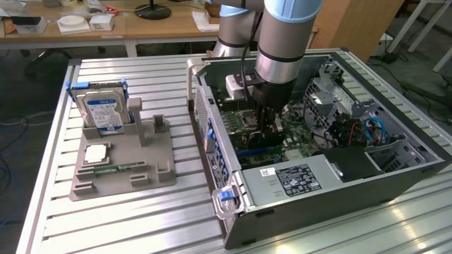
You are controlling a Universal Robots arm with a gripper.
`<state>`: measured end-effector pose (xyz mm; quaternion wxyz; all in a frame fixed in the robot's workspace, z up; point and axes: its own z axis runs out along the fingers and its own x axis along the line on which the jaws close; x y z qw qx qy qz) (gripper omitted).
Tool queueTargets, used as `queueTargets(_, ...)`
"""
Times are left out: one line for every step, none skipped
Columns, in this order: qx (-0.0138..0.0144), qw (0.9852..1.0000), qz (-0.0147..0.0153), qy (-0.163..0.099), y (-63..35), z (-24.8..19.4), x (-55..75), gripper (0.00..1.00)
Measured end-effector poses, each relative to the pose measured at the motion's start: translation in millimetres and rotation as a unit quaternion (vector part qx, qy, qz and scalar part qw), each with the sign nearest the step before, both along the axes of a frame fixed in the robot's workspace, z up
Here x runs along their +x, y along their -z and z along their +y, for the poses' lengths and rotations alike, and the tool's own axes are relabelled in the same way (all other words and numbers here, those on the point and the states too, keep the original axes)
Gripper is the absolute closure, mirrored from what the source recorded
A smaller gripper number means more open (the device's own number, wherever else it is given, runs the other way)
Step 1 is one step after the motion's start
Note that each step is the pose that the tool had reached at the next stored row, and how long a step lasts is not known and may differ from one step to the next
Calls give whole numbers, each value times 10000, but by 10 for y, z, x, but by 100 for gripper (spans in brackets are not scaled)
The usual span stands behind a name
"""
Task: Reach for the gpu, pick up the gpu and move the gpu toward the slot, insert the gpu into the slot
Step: 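Insert the gpu into the slot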
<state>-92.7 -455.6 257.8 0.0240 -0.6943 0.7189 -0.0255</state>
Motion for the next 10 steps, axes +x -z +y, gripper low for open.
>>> queueTargets(0, 10000, 0, 0, 0, 0, 0, 74)
queueTargets(0, 10000, 0, 0, 0, 0, 0, 74)
queueTargets(0, 10000, 0, 0, 0, 0, 0, 74)
queueTargets(0, 10000, 0, 0, 0, -1, 0, 74)
queueTargets(0, 10000, 0, 0, 0, -4, -1, 74)
queueTargets(0, 10000, 0, 0, 0, -8, 0, 74)
queueTargets(0, 10000, 0, 0, 0, -13, 0, 74)
queueTargets(0, 10000, 0, 0, 0, -18, 1, 74)
queueTargets(1, 10000, 0, 0, 0, -20, 4, 74)
queueTargets(1, 10000, 1, 1, 0, -20, 9, 74)
